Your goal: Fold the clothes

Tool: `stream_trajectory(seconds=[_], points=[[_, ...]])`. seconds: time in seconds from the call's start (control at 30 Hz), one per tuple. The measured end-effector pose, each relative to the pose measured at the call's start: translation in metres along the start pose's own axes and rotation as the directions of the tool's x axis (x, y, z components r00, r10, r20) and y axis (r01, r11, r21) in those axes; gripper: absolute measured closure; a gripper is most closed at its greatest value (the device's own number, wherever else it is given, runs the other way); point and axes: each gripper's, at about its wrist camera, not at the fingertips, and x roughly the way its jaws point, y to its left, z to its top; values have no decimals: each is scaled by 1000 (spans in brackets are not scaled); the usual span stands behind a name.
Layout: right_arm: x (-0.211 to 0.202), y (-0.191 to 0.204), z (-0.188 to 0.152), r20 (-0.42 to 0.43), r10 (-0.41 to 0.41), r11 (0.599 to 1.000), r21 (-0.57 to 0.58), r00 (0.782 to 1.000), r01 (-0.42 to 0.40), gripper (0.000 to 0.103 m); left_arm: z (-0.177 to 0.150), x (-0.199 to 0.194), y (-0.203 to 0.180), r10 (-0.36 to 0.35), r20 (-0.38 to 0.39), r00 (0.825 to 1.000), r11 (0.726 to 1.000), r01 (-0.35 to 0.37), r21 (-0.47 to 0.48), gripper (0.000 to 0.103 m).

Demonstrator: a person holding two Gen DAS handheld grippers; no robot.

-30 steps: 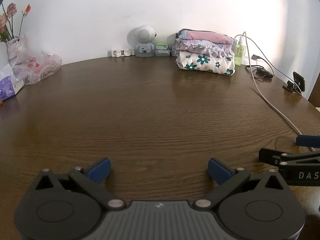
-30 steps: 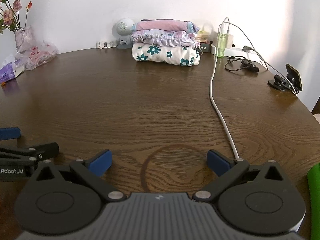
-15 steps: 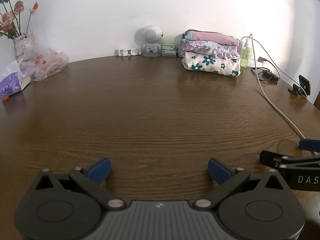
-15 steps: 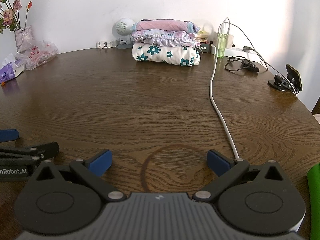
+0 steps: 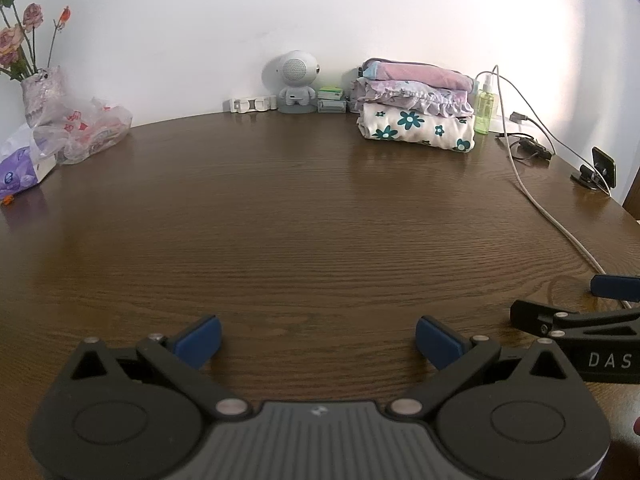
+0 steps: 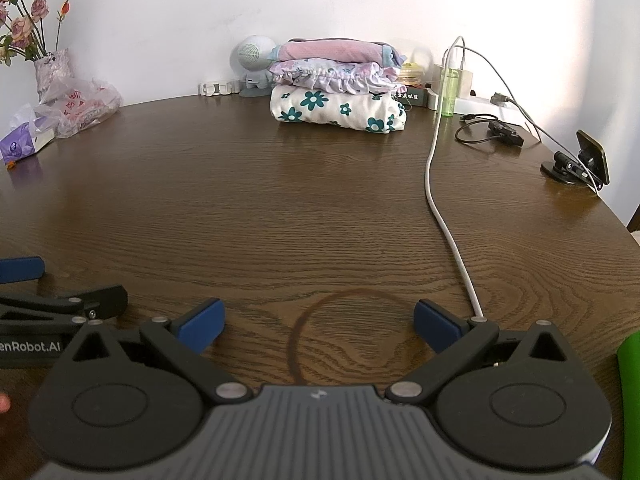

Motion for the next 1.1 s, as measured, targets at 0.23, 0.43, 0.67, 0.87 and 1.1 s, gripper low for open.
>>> stream_trajectory(seconds=[0.23, 0.43, 0.67, 0.87, 1.1], points=[[0, 0, 0, -1, 0, 1000, 0, 1000, 0, 1, 1, 0, 1, -3, 1, 1000, 1000, 3, 2, 0], [0, 0, 0, -1, -1, 1000, -1, 1000, 1, 1, 0, 0, 1, -2, 1, 1000, 1000, 2, 2, 0], [0, 0, 0, -1, -2, 1000, 0, 1000, 2, 1, 0, 0, -2, 2, 1, 1000, 1000, -2, -1, 0], [0, 0, 0, -2, -3, 1000, -1, 1000, 3, 1, 0, 0, -2, 2, 1, 1000, 1000, -2, -2, 0], [0, 1, 0, -2, -4, 1000, 0, 1000, 4, 1, 0, 0, -2, 3, 1, 1000, 1000, -3, -2, 0]])
